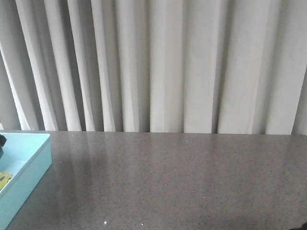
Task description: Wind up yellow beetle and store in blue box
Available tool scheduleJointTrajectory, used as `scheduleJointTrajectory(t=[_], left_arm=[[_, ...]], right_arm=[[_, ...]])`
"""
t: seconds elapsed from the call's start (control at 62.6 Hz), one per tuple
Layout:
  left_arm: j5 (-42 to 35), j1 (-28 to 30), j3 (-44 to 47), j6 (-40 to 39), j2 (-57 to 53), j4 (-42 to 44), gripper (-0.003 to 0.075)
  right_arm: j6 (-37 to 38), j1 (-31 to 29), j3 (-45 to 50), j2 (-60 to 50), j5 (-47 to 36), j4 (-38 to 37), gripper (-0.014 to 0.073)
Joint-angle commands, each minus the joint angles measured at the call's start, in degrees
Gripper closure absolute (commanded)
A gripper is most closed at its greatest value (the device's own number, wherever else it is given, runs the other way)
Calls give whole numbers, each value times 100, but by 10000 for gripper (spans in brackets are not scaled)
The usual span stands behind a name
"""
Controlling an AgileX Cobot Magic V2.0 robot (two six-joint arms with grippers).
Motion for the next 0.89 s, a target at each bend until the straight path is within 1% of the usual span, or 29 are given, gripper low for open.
scheduleJointTrajectory(t=[0.0, 0.176, 0.319, 0.399, 0.479, 0.607, 0.751, 0.878], left_arm=[[26, -14, -141, -73, -721, -263, 199], [26, -34, -136, -478, -1370, -468, 199], [26, -227, -68, -492, -1947, -548, 199], [26, -402, 263, -452, -2339, -548, 199], [26, -630, 824, -437, -2764, -548, 199], [-81, -1022, 2036, -317, -3463, -548, 199], [-650, -1521, 3598, -307, -4262, -471, 199], [-1073, -1977, 4921, -320, -4885, -125, 199]], right_arm=[[-9, -9, -140, -75, -292, -4, 46], [-9, -9, -140, -75, -292, -4, 46], [-9, -9, -140, -75, -292, -4, 46], [-9, -9, -140, -75, -292, -4, 46], [-9, -9, -140, -75, -292, -4, 46], [-9, -9, -140, -75, -292, -4, 46], [-9, -9, -140, -75, -292, -4, 46], [-9, -9, -140, -75, -340, 11, 46]])
